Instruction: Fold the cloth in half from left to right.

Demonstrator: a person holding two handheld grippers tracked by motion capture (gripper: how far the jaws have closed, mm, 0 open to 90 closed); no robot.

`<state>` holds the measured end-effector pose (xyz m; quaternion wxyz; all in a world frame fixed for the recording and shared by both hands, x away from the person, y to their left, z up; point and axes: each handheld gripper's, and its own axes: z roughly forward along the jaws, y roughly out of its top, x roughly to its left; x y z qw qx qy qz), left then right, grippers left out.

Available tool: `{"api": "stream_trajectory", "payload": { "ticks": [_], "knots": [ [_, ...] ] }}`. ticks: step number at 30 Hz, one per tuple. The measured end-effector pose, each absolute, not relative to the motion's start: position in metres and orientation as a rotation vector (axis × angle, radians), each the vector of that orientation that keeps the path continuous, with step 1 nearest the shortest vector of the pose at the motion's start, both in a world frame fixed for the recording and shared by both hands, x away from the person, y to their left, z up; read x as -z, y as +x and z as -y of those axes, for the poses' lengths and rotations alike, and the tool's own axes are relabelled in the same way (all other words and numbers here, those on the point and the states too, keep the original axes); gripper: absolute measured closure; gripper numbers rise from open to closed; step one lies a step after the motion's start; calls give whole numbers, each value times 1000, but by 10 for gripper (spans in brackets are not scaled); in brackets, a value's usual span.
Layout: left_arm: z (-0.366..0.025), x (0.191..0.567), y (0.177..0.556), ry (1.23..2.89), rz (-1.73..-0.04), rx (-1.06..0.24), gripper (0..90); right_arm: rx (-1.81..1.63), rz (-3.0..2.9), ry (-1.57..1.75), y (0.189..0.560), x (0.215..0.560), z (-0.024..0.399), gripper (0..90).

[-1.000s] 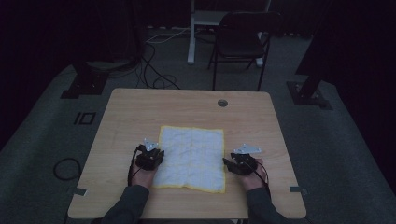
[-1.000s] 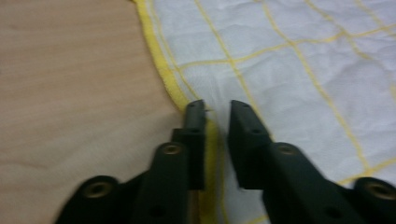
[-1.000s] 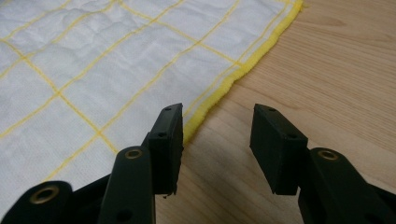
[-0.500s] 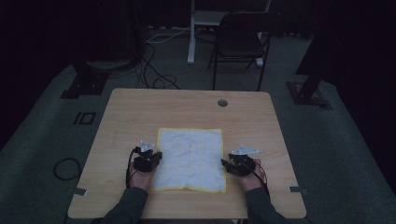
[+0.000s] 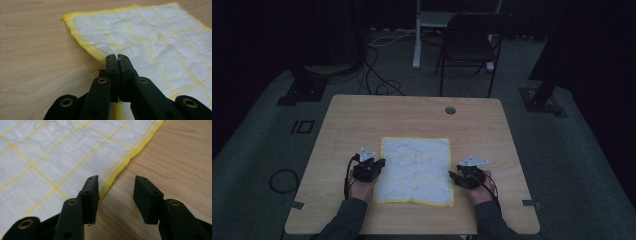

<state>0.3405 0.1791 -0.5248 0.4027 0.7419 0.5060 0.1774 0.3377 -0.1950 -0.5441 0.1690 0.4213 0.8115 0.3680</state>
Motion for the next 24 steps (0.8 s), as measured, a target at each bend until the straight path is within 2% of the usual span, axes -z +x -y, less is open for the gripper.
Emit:
{"api": "stream_trajectory", "payload": {
  "ticks": [24],
  "knots": [
    [-166, 495, 344, 1843, -1139, -438, 897, -1055, -2307, 1202, 338, 545, 195, 550]
  ]
}}
